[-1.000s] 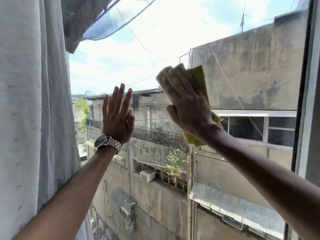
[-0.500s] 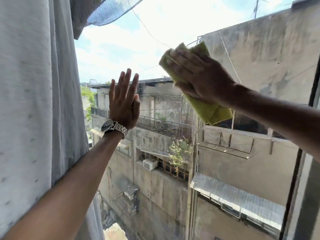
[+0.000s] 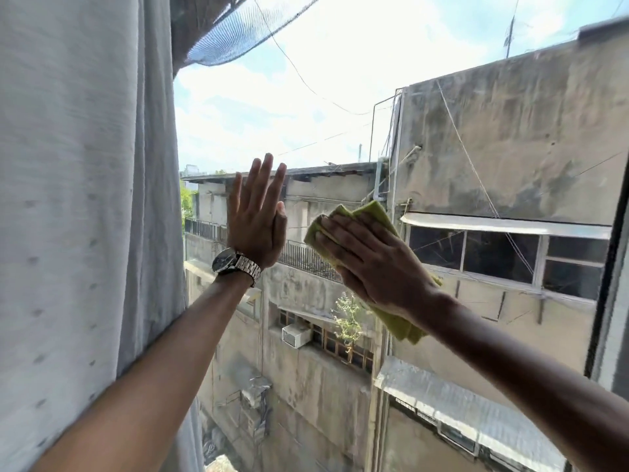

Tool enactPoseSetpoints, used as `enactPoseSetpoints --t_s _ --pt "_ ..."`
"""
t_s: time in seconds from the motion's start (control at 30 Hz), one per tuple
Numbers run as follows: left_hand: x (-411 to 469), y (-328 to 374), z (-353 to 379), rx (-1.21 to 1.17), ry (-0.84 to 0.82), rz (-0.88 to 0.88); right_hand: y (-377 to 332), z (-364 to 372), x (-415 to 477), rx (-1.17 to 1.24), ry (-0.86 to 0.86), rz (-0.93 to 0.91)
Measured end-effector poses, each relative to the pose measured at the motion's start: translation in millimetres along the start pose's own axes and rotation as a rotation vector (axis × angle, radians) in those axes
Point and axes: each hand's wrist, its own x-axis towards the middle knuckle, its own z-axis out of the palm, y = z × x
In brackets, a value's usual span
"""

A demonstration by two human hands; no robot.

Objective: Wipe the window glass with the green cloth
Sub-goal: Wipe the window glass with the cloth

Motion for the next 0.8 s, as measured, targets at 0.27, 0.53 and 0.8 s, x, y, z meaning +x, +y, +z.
enactPoseSetpoints --t_s 0.27,0.53,0.8 --pt "0.0 -0.5 -0.1 -0.017 0.006 0.007 32.9 -27.6 111.6 -0.032 0.195 0.279" --pt "1.4 0.7 0.7 -0.003 0.014 0.004 -107.9 37.1 -92.6 0.153 0.128 0.393" --pt "-0.8 -0.3 3.5 -0.002 0.039 0.006 -86.5 34.3 -33.8 0.166 0.171 0.469"
